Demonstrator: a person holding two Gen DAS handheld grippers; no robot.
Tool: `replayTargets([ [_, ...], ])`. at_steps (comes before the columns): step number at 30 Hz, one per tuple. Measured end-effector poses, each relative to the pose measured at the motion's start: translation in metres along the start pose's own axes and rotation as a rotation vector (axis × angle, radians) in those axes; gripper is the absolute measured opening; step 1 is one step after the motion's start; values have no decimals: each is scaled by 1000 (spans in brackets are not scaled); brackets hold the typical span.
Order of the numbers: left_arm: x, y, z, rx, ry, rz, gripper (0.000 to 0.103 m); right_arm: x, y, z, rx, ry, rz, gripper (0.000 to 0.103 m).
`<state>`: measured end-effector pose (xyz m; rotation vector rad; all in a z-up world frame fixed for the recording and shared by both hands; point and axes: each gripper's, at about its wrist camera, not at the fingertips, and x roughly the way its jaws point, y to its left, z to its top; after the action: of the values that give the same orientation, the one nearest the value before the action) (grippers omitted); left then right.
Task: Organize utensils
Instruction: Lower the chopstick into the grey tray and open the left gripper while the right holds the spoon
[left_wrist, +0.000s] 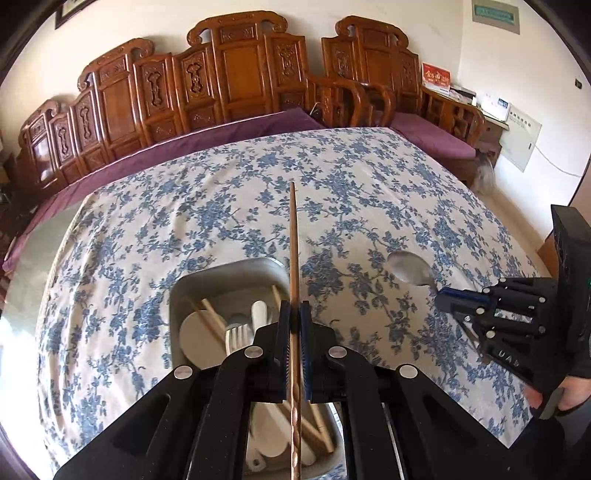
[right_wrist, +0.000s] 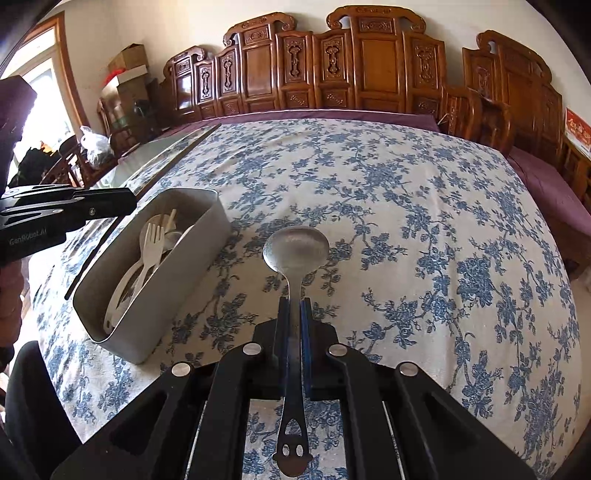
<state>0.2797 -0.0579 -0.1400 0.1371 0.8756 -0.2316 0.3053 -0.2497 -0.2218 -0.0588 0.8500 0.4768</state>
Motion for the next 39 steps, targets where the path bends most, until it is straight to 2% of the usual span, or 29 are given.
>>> replayTargets([
  [15,40,31,-42,-8,123,35,4,-5,-4,-1,4,-11,0,7],
  [39,56,21,-44,-5,151,17,5,-2,-6,-1,4,-7,-5,7],
])
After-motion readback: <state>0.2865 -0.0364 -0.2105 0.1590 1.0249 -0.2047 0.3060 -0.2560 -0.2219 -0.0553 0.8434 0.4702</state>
